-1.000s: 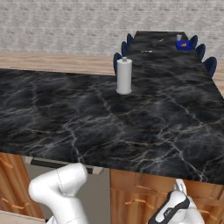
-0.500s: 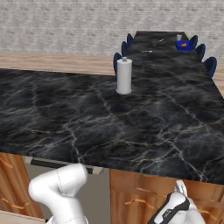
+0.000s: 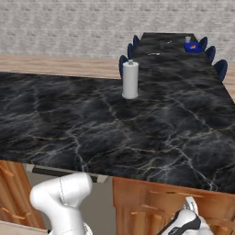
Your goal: Take the tongs from the drawer on the right and place them on the dining counter next to the tray containing the hot dog.
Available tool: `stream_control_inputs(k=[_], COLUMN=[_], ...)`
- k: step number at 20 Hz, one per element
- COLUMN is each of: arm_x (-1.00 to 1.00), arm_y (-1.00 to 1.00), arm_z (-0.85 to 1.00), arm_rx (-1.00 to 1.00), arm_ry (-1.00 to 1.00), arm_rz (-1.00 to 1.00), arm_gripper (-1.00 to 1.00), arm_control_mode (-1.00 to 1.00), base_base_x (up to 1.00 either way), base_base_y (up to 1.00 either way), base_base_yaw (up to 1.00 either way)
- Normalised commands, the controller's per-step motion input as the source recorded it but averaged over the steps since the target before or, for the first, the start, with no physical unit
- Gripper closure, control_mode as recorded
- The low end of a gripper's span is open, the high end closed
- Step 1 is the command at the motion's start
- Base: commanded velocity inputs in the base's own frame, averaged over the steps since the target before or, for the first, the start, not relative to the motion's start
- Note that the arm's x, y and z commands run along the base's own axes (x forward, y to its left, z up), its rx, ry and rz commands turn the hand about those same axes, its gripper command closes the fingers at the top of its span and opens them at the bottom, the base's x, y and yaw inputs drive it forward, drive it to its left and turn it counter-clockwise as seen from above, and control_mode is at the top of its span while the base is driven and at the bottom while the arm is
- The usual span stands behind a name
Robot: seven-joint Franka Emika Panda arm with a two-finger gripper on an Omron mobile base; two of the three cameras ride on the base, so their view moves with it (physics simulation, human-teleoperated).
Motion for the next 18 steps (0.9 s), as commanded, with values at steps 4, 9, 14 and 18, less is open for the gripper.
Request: stream_control_inputs(k=[4,9,14,18], arm_x=[-0.49,-0.50,-0.47,-0.38], arm_y=[0.00,0.00,0.00,0.00], arm_z=[0.00,-0.02,-0.01,0.00], arm_rx=[0.00,0.00,0.00,0.00], arm_ry=[0.05,0.04,0.05,0.09], arm_rz=[0.00,0.00,0.00,0.00], arm_gripper=[1.00,1.00,1.00,1.00], arm_control_mode=[-1.00,-1.00,-1.00,-1.00], base_base_x=[0.00,0.00,0.00,0.00], base_base_y=[0.00,0.00,0.00,0.00], base_base_yaw=[0.00,0.00,0.00,0.00])
